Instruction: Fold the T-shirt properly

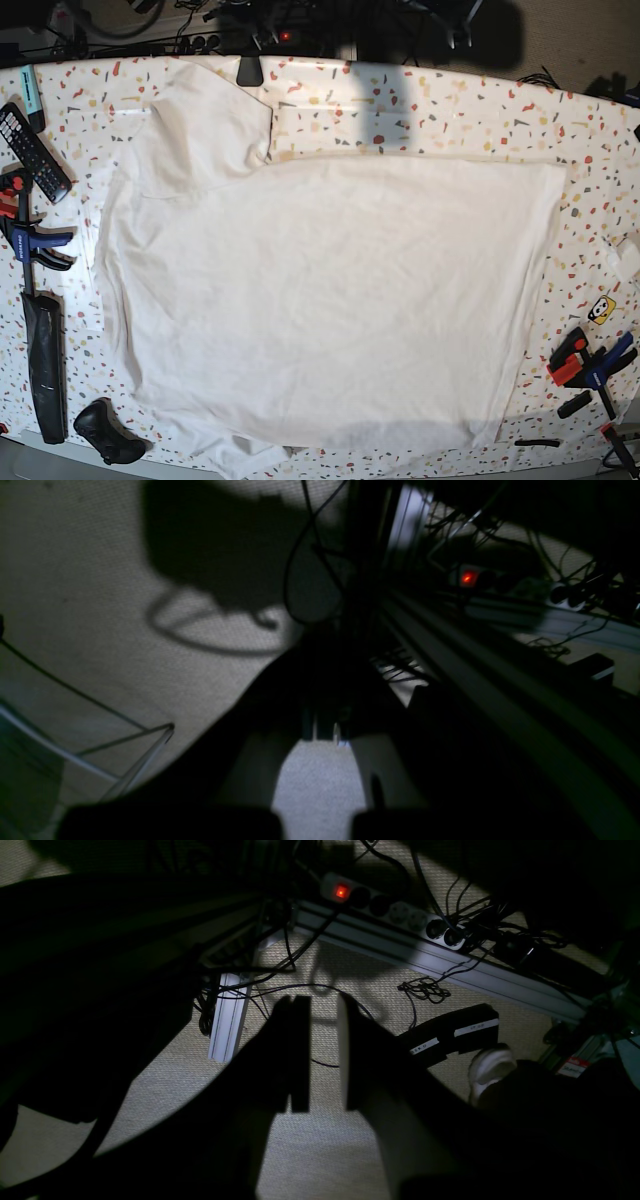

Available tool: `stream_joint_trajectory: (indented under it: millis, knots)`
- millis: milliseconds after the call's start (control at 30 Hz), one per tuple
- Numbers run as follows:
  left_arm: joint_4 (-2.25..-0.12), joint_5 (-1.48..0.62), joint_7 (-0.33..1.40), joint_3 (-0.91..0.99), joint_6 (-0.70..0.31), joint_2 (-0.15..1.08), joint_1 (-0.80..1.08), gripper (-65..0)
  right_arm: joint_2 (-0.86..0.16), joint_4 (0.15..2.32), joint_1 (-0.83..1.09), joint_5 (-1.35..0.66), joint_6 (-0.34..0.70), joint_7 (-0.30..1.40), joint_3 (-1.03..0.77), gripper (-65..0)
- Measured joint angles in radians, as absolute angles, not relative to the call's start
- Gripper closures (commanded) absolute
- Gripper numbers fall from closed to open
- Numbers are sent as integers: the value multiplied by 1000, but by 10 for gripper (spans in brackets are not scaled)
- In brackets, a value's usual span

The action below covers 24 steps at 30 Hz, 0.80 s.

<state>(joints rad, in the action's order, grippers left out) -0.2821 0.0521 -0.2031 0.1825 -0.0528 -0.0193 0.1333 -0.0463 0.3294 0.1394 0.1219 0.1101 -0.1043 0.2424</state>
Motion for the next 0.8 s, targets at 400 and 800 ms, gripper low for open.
stream_joint_trajectory:
  millis: [400,800]
  knots:
    - [-284,52,-238,183,-53,-20,155,0,-44,330,139,122,110,-105,242,-93]
    - [-285,52,-255,183,-55,-17,175,0,-59,332,143,122,110,-2,243,-93]
